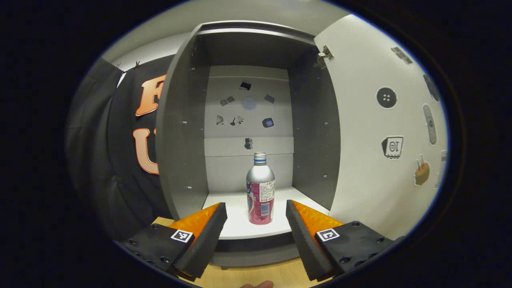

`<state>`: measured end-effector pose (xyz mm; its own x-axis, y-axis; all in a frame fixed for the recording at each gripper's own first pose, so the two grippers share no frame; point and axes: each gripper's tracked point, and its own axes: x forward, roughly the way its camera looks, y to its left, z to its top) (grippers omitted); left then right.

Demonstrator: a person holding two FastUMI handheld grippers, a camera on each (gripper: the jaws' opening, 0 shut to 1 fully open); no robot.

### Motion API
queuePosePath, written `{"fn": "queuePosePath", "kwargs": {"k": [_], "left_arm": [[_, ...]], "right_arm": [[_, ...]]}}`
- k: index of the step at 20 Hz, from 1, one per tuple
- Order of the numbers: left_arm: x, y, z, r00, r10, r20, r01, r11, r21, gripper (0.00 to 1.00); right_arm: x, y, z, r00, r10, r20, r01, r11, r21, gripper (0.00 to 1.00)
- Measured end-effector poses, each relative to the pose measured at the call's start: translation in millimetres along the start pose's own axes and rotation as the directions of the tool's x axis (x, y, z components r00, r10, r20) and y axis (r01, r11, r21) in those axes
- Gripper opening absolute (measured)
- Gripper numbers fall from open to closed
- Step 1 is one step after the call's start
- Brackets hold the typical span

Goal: Open the cabinet door with the right hand, grasp the bottle in the cabinet with the left hand and place it on the coaster, then close the cabinet door with the right hand.

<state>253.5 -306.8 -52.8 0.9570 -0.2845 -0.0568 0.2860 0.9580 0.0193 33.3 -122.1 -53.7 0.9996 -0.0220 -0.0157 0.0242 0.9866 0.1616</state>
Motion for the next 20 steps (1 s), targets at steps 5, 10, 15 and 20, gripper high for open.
{"fn": "queuePosePath", "kwargs": {"k": [5, 10, 15, 20], "left_arm": [[69, -3, -21, 0.999, -0.014, -0.04, 0.013, 1.0, -0.024, 0.96], [110, -4, -31, 0.998, -0.03, -0.048, 0.028, 0.999, -0.035, 0.96], [127, -3, -35, 0.999, -0.024, -0.045, 0.023, 1.0, -0.021, 0.96], [98, 2, -17, 1.0, -0.016, 0.011, 0.016, 1.0, -0.01, 0.86]], "right_arm": [[34, -3, -15, 0.997, -0.043, -0.057, 0.043, 0.999, 0.009, 0.79], [55, -6, -21, 0.993, -0.083, -0.079, 0.085, 0.996, 0.027, 0.79], [62, -11, -41, 0.986, -0.103, -0.13, 0.11, 0.993, 0.042, 0.8], [58, -11, -47, 0.984, -0.093, -0.151, 0.103, 0.993, 0.063, 0.81]]}}
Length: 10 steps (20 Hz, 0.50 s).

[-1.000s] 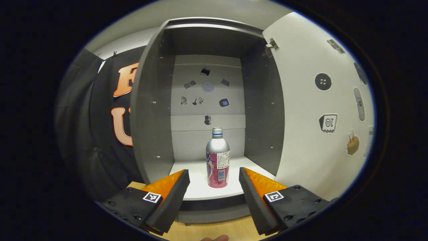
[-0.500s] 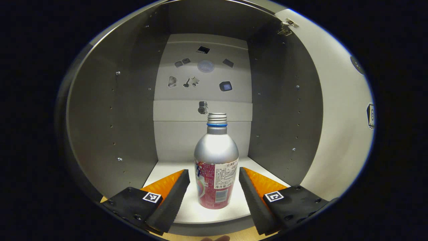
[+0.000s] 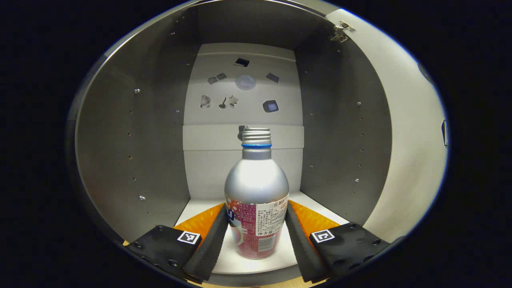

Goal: Open the cabinet door with the right hand, grasp the bottle in the cabinet with the left hand and place it on the coaster, then close the cabinet door with the right hand.

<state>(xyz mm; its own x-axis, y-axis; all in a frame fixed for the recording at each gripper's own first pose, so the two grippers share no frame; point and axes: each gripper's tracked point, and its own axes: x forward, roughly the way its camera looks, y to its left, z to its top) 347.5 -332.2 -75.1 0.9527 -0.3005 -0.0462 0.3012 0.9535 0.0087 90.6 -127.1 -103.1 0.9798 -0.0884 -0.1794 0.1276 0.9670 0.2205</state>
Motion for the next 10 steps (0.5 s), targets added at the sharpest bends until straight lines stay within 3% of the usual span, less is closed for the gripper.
{"fn": "queuePosePath", "kwargs": {"k": [6, 10], "left_arm": [[-74, 9, 21, 0.998, 0.024, 0.056, -0.025, 1.0, 0.007, 0.86], [-129, 20, 9, 0.997, 0.049, 0.063, -0.052, 0.998, 0.048, 0.86]], "right_arm": [[-28, 4, -14, 0.999, 0.041, -0.029, -0.041, 0.999, -0.003, 0.82], [-56, 9, -22, 0.996, 0.079, -0.045, -0.079, 0.997, 0.003, 0.82]]}}
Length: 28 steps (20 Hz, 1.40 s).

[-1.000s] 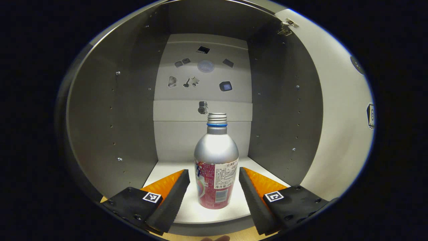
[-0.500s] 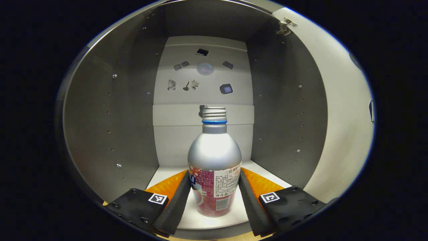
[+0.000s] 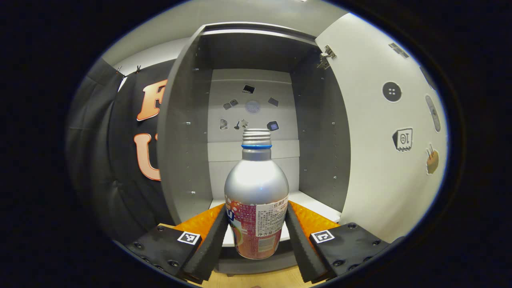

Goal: Open the cabinet door with the right hand, grasp the bottle in the cabinet with the left hand and place it on the coaster, then close the cabinet door with the right hand.

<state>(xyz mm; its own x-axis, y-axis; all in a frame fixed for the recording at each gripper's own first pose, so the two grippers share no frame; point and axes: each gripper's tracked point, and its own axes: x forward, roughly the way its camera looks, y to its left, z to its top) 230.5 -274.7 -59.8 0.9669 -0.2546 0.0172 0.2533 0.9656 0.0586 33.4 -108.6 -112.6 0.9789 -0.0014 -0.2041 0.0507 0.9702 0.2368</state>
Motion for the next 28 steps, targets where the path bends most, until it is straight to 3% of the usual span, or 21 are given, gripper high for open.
{"fn": "queuePosePath", "kwargs": {"k": [6, 13, 22, 28], "left_arm": [[-81, 17, -57, 0.996, 0.024, -0.083, -0.022, 0.999, 0.024, 0.86], [-147, 40, -179, 0.959, 0.084, -0.271, -0.076, 0.996, 0.042, 0.86], [-172, 54, -308, 0.904, 0.105, -0.414, -0.116, 0.993, -0.002, 0.86], [-173, 69, -352, 0.884, 0.141, -0.446, -0.153, 0.988, 0.01, 0.86]], "right_arm": [[-39, 0, -29, 0.998, 0.021, -0.057, -0.019, 0.999, 0.027, 0.82], [-67, -6, -67, 0.988, 0.013, -0.154, -0.012, 1.0, 0.007, 0.82], [-51, -12, -131, 0.941, 0.016, -0.338, -0.017, 1.0, 0.0, 0.83], [-27, -3, -140, 0.917, 0.041, -0.397, -0.054, 0.998, -0.02, 0.82]]}}
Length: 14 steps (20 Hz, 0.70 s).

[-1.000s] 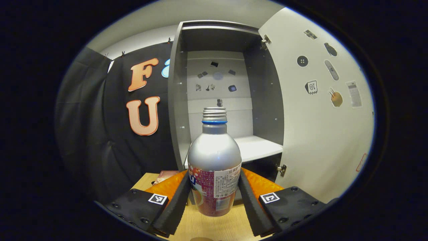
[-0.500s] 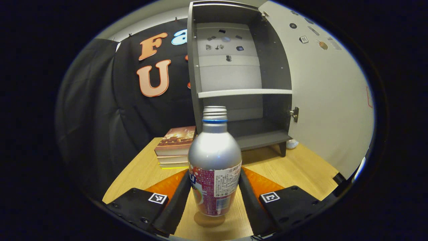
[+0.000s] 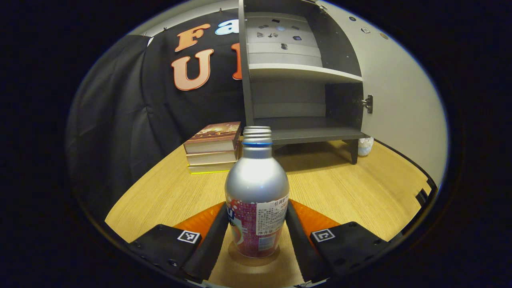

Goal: Open the cabinet door with the right hand, grasp the bottle in the cabinet with the left hand and place it on the coaster, then close the cabinet door with the right hand.

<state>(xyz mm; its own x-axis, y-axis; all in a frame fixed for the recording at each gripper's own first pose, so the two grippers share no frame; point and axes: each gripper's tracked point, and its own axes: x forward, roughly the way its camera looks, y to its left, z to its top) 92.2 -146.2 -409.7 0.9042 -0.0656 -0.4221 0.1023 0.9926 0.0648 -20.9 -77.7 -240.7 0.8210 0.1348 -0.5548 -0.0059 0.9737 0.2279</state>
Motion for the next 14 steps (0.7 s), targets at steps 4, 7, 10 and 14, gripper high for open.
{"fn": "queuePosePath", "kwargs": {"k": [4, 7, 10, 14], "left_arm": [[-2, 4, -3, 1.0, 0.008, 0.011, -0.009, 1.0, 0.015, 0.86], [-8, 6, -7, 1.0, 0.013, 0.011, -0.013, 1.0, 0.014, 0.86], [-19, 6, -13, 1.0, 0.017, 0.0, -0.017, 1.0, 0.015, 0.87], [-24, 7, -16, 1.0, 0.019, -0.011, -0.019, 1.0, 0.015, 0.86]], "right_arm": [[15, 8, -5, 0.999, 0.017, -0.04, -0.017, 1.0, 0.0, 0.83], [26, 18, -4, 0.998, 0.04, -0.058, -0.041, 0.999, -0.019, 0.82], [30, 22, -6, 0.996, 0.052, -0.069, -0.054, 0.998, -0.021, 0.82], [27, 20, -8, 0.996, 0.049, -0.073, -0.049, 0.999, 0.001, 0.82]]}}
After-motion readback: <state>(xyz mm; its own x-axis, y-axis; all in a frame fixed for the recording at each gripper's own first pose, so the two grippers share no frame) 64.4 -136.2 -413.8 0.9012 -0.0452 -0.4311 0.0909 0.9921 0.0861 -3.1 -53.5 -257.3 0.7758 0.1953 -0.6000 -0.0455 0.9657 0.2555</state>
